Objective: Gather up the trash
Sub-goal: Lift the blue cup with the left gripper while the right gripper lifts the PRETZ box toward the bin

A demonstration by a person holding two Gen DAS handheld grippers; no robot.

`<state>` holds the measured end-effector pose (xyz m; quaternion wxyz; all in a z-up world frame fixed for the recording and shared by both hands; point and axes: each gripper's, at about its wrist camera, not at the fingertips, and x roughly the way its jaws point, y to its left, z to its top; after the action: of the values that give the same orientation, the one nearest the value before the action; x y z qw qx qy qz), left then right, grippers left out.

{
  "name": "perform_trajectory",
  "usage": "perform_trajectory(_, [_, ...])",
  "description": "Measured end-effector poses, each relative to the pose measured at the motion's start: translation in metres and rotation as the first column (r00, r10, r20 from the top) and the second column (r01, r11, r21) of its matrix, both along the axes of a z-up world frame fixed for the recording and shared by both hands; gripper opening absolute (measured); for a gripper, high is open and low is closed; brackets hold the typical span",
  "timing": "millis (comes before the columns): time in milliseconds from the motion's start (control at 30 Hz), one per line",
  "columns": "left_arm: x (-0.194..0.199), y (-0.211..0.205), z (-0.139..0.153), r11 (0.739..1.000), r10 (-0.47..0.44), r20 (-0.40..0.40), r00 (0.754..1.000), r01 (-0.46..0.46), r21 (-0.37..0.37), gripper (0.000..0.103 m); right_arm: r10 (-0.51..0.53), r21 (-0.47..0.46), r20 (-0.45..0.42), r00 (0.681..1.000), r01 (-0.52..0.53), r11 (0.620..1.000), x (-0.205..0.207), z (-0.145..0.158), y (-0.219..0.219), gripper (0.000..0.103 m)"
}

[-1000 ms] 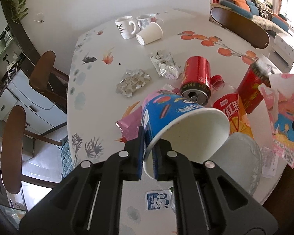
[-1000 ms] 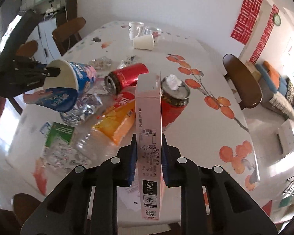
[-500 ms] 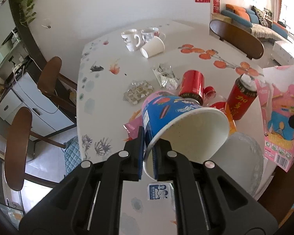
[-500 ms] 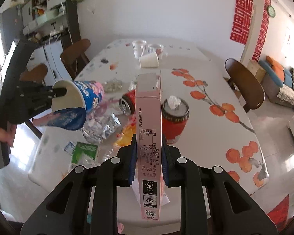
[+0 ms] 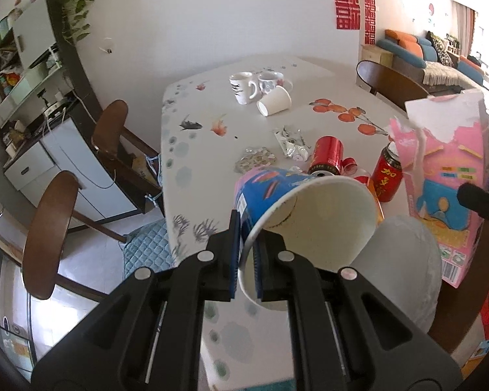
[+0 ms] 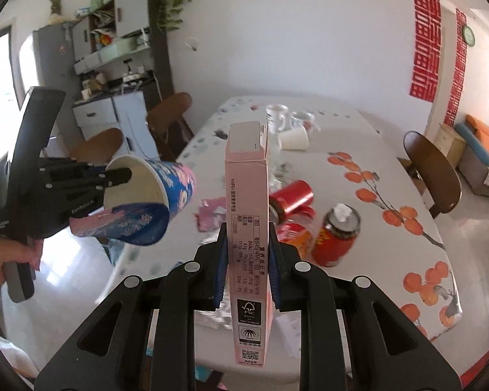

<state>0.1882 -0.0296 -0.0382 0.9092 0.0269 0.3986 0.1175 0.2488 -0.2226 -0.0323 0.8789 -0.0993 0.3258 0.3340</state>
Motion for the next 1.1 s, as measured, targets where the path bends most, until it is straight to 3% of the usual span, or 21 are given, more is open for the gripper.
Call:
perform_trajectory(333, [-0.082, 0.021, 0.014, 1.0, 0.011, 0.045, 0.999, -0.011, -0.013, 0.006, 0.041, 0.027, 0.032, 0.999, -0.042, 0.999, -0.085, 0.02, 0.027, 0.022])
perform_trajectory(633, [-0.186, 0.048, 0.02, 0.998, 0.07, 0.067, 0.995, -0.07, -0.004, 0.006, 0.137, 0.046, 0.025, 0.99, -0.138, 0.989, -0.187, 0.022, 0.063, 0.022])
perform_trajectory(867, [-0.251, 0.076, -0.003, 0.989, 0.151, -0.008, 0.989, -0.15, 0.015, 0.006, 0.226, 0.04, -0.045, 0.973, -0.224, 0.974, -0.244, -0.002, 0.096, 0.022])
perform_trajectory(1100, [-0.291, 0.085, -0.042, 0.973, 0.227, -0.091, 0.97, -0.229, -0.014, 0.006, 0.295, -0.004, -0.126, 0.947, -0.298, 0.954, -0.27, -0.041, 0.114, 0.022])
